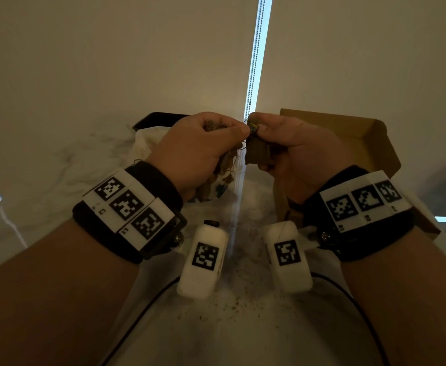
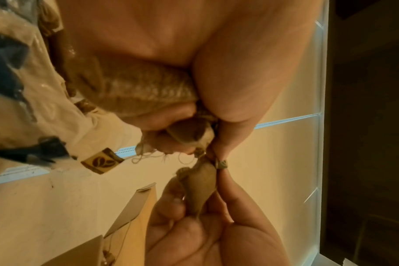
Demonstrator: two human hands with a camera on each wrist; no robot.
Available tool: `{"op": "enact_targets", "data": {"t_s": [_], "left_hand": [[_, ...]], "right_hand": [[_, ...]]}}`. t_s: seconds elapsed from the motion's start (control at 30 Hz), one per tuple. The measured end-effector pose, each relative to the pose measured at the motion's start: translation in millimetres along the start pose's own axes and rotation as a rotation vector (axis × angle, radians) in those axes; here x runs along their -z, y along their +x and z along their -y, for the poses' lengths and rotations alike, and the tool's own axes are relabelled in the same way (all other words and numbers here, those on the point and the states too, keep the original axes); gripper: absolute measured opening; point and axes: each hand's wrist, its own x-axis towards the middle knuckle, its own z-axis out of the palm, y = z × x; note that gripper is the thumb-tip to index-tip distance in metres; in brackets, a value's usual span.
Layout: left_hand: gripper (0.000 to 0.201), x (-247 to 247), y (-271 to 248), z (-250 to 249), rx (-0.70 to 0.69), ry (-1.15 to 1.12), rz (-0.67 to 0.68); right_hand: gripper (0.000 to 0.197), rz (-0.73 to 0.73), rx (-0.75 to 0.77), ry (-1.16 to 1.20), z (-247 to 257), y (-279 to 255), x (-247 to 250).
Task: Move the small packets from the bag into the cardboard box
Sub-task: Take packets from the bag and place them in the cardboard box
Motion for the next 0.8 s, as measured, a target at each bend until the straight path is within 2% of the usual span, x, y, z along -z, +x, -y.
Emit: {"op": "enact_targets", "data": {"t_s": [0.1, 0.27, 0.43, 0.53, 0.6, 0.8], "left_hand": [[0.02, 0.4, 0.1, 1.6, 0.016, -0.005, -0.023], [0.024, -0.6, 1.1, 4.1, 0.024, -0.001, -0.01], [0.019, -0.6, 2.4, 6.0, 0.019, -0.03, -0.03], [0.018, -1.4, 0.3, 3.6, 0.017, 0.009, -0.021], [0.016, -2.1, -0.6, 2.4, 0.008, 0.021, -0.01], [0.013, -3.8, -2.4, 1.3, 0.03, 0.018, 0.026]], "right_hand": [[0.018, 0.008, 0.014, 0.039, 1.1, -3.1, -0.2], [0.015, 0.023, 0.022, -0.113, -0.2, 2.2, 2.0], [0.017, -0.002, 0.052, -0.156, 0.1, 3.3, 6.7], [0.019, -0.037, 0.076, -0.296, 0.2, 2.2, 9.4], [0.019, -0.009, 0.108, -0.419, 0.9, 0.6, 10.7], [0.021, 0.043, 0.113, -0.559, 6.2, -6.9, 12.6]]}}
